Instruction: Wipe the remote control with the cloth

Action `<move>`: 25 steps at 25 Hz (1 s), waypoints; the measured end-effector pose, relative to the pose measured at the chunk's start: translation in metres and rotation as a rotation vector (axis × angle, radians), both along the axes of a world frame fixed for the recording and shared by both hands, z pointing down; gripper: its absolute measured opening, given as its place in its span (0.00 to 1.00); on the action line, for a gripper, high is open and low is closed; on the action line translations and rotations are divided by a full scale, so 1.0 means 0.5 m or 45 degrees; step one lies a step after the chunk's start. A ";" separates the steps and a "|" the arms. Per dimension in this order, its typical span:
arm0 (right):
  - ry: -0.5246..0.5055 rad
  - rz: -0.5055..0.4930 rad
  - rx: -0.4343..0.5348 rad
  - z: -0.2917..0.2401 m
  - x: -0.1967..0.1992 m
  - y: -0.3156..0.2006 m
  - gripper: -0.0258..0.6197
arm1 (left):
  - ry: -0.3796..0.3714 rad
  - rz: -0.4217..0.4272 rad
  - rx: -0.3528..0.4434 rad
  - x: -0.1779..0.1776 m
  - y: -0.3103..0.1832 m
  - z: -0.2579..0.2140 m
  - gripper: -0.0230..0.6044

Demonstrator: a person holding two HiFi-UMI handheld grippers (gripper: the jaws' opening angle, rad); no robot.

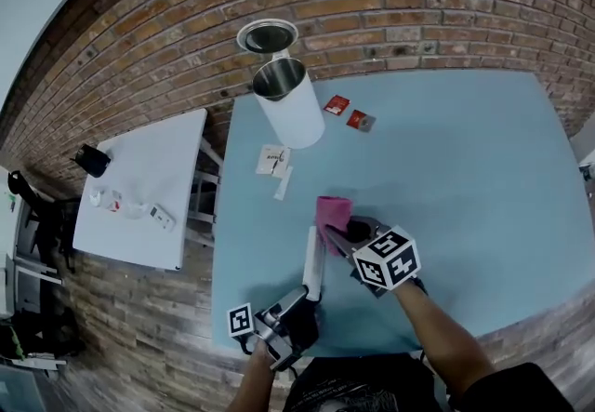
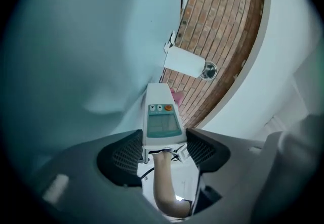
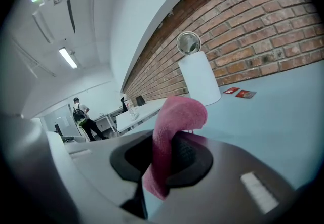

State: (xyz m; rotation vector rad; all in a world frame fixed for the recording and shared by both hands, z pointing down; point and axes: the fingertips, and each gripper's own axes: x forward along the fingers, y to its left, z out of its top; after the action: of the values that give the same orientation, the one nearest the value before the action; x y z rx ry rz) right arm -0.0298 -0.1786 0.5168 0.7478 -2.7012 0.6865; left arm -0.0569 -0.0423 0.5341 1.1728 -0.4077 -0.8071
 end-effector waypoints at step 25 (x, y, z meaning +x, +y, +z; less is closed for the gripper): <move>-0.030 -0.081 0.016 0.003 -0.037 0.076 0.14 | 0.102 -0.075 -0.028 0.003 -0.015 -0.008 0.49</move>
State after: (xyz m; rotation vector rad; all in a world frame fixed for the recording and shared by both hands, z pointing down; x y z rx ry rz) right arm -0.0481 -0.1406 0.5182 0.6580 -2.7397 0.6677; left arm -0.0554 -0.0500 0.5301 1.1086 -0.3858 -0.8958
